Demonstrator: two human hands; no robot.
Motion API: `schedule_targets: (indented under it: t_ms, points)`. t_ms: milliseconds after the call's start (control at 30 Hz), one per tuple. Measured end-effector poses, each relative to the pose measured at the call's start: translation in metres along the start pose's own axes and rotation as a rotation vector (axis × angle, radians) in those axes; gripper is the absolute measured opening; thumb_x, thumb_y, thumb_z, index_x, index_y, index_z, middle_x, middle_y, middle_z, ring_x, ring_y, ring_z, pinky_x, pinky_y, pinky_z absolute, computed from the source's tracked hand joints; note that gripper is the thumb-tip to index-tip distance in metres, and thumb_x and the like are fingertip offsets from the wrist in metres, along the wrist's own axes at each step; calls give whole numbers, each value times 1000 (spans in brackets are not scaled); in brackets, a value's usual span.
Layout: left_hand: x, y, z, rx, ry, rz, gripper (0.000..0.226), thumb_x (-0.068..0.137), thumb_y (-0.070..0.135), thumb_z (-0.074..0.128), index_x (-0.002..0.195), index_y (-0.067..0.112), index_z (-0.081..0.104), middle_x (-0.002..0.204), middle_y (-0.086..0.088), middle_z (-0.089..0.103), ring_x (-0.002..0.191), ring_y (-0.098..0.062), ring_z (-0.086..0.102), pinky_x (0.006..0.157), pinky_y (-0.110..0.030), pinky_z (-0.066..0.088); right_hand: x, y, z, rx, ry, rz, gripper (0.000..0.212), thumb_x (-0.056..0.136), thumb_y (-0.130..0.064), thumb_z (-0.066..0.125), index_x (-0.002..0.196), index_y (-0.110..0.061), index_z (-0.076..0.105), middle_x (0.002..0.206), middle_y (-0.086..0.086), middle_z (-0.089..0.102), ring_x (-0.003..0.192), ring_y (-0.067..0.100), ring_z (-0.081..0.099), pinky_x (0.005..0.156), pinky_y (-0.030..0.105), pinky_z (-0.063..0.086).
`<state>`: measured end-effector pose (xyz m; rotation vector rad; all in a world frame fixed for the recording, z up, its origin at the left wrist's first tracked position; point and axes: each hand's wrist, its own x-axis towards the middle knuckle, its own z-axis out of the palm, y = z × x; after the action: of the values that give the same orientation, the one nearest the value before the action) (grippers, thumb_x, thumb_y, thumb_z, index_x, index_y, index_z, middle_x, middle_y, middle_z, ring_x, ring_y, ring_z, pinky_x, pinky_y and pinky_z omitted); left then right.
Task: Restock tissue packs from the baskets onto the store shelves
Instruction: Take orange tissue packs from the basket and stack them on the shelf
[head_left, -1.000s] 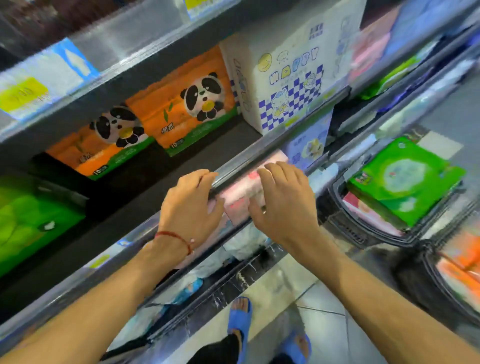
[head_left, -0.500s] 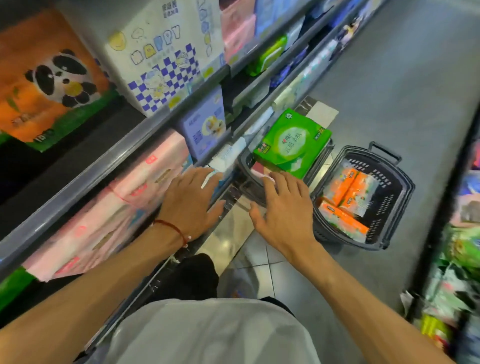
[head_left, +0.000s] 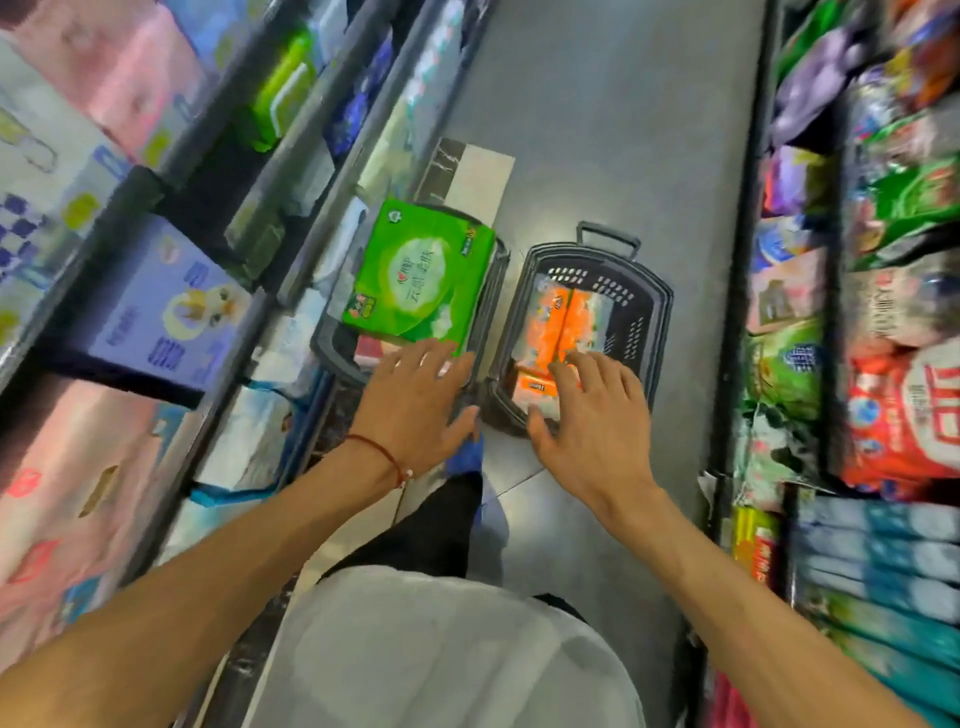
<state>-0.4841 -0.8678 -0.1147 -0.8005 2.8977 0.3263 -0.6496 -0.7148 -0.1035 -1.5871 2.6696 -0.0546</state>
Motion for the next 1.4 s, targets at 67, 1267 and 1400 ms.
schedule_targets:
  t_ms: [67,1267,1400]
  points:
    - [44,9,-1,3,-37,28,67,89,56,39,139,16,59,139,-11,60,128,-34,55,99,-46,49,22,27,1,-19,-64,29,51,91,-46,56,125,-11,69,130,12,67,127,36,58,110,48,39]
    - [293,147,168,-212,-249,-434,69,89,57,39,143,15,50,137,-10,55,124,-34,52,87,-49,48,250,322,152,-145,-480,-268,46,97,-49,56,124,-14,68,125,7,68,123,30,56,105,43,42]
    - [286,144,177,-256,-196,-516,63,89,55,45,139,16,53,137,-7,57,124,-32,52,90,-49,48,262,310,164,-143,-462,-374,45,98,-49,55,124,-15,68,126,5,68,126,28,56,108,41,40]
